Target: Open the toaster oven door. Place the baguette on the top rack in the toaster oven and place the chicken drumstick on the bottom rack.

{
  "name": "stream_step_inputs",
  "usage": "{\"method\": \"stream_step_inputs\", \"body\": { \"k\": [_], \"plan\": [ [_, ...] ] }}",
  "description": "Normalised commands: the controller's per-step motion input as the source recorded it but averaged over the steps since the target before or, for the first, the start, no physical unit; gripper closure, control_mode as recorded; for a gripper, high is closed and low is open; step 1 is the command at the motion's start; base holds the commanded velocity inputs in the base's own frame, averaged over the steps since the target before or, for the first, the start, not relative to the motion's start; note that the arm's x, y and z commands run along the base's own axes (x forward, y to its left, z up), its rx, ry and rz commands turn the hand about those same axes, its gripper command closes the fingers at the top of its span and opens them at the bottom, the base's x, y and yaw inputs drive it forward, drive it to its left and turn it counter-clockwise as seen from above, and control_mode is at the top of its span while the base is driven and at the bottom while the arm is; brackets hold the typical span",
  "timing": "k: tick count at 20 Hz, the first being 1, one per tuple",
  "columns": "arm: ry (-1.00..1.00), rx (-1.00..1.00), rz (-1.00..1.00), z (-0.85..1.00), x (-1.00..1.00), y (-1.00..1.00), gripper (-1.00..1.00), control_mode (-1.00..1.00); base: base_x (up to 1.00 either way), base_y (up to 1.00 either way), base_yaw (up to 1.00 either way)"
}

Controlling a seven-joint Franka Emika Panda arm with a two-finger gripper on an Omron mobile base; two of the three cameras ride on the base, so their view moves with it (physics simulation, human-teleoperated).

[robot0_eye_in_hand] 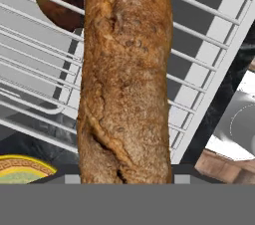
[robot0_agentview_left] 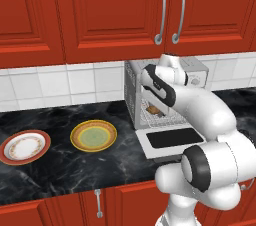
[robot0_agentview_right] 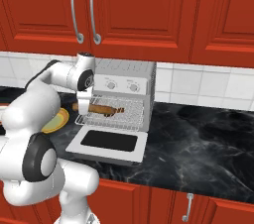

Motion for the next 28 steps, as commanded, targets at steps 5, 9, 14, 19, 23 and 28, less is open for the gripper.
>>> {"method": "stream_step_inputs", "body": {
  "k": [5,9,14,19,23,28],
  "plan": [
    [-0.02,-0.03,-0.06,-0.41,0.1,-0.3,1.0,-1.0,0.0,0.0,0.0],
    [-0.07,0.0,-0.1,-0.16,-0.1,-0.34,1.0,-1.0,0.0,0.0,0.0],
    [-0.05,0.0,-0.12,0.11,-0.26,-0.41,1.0,-1.0,0.0,0.0,0.0],
    [-0.04,0.0,-0.05,0.07,-0.24,-0.58,1.0,-1.0,0.0,0.0,0.0],
    [-0.07,0.0,0.0,0.0,-0.26,-0.64,1.0,-1.0,0.0,0.0,0.0],
    [-0.09,0.0,0.0,-0.13,-0.4,-0.4,1.0,-1.0,0.0,0.0,0.0]
  ]
}}
